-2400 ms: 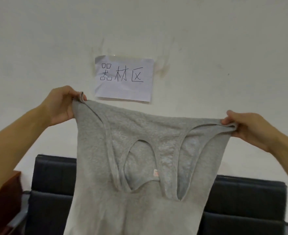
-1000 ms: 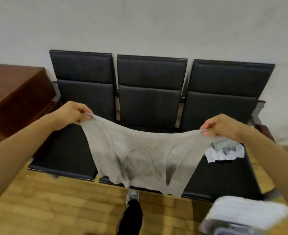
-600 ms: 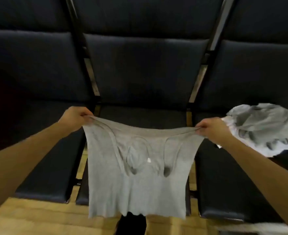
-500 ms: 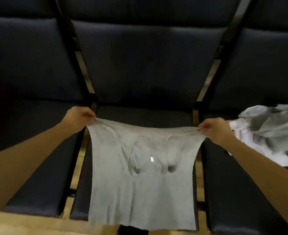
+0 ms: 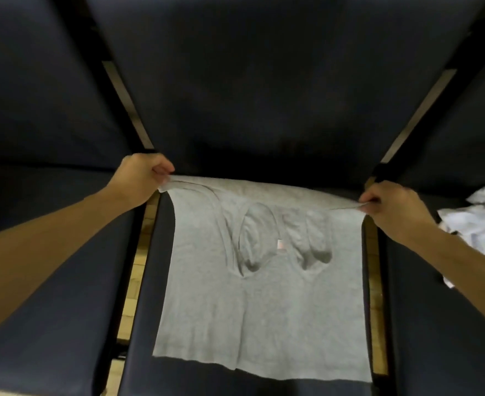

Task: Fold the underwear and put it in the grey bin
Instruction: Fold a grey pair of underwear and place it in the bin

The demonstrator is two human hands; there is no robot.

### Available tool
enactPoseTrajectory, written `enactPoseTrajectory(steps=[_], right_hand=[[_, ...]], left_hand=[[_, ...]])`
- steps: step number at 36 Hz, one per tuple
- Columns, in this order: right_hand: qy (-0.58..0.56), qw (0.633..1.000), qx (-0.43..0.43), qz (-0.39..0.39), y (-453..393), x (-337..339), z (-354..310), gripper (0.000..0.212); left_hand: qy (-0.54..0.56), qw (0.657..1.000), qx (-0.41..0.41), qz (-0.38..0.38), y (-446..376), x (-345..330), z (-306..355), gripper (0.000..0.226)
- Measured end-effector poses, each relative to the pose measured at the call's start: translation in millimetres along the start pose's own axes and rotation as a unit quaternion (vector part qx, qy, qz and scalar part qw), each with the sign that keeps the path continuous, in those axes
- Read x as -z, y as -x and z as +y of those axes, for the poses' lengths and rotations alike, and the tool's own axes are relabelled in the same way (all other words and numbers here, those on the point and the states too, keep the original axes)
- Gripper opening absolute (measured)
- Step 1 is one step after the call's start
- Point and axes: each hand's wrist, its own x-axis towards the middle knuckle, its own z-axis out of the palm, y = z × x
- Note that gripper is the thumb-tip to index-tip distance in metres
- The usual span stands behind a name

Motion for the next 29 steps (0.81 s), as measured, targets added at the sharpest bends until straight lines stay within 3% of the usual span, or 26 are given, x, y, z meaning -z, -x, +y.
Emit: enactPoseTrajectory(steps=[4,8,16,25,29], right_hand=[[0.024,0.999,0.030,-0.008,51,-10,9,0.003],[0.020,0.998,0.060,-0.009,102,-18,19,0.013],[0.048,0.992,0.114,-0.008,202,-55,42,0.004],[0.048,0.993,0.110,-0.018,249,-108,61,0.004],[0.069,0.990,0.113,-0.039,263,-129,70,0.008]], left_hand=[[-0.032,0.999,-0.014,-0.006,47,-4,-12,0.023],[-0.087,0.995,-0.051,-0.006,96,-13,-27,0.017],[-0.078,0.993,-0.081,0.037,210,-56,-53,0.011],[-0.069,0.995,-0.060,0.026,265,-100,-85,0.011],[-0.131,0.988,-0.080,-0.021,283,-116,-98,0.012]])
